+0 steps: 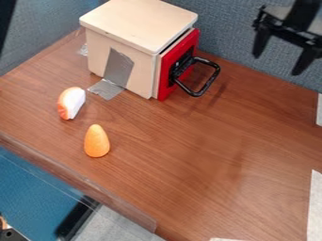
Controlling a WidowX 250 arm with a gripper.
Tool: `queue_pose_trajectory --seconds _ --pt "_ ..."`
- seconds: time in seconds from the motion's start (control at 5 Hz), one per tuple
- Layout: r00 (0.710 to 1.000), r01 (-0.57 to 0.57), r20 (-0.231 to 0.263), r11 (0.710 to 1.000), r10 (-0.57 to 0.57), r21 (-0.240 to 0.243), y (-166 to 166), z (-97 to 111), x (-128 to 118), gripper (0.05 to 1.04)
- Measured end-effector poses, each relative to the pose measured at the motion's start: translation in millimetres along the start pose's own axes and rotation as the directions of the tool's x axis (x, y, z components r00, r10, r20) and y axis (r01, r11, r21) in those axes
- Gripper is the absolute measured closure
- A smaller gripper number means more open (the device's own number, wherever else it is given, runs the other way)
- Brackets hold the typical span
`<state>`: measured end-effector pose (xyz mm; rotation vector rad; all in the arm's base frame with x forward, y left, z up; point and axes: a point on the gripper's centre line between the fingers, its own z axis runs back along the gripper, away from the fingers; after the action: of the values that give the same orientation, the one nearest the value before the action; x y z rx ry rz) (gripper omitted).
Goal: Open the drawer
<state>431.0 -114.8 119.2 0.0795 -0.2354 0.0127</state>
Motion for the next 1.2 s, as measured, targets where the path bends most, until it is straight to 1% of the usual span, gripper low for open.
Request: queue_pose_trajectory --seconds 0.2,0.4,0.6,0.8,1.0,1.2 --pt "1.000 0.004 -0.016 0.999 -0.003 0.046 22 -24 5 0.083" --pt "0.999 0.000 -0.040 0.995 0.004 0.102 44 -42 10 0.083" --pt "0.999 -0.009 -0.051 0.988 0.017 0.157 61 -55 13 0.083" --pt "0.994 -0.018 -0.098 0.981 0.037 0.191 79 -74 11 0.083" --pt "0.989 0.006 -0.145 0.979 0.024 0.206 82 -93 4 0.083" --pt "0.987 0.003 -0.159 0.978 0.031 0.209 85 -94 2 0.120"
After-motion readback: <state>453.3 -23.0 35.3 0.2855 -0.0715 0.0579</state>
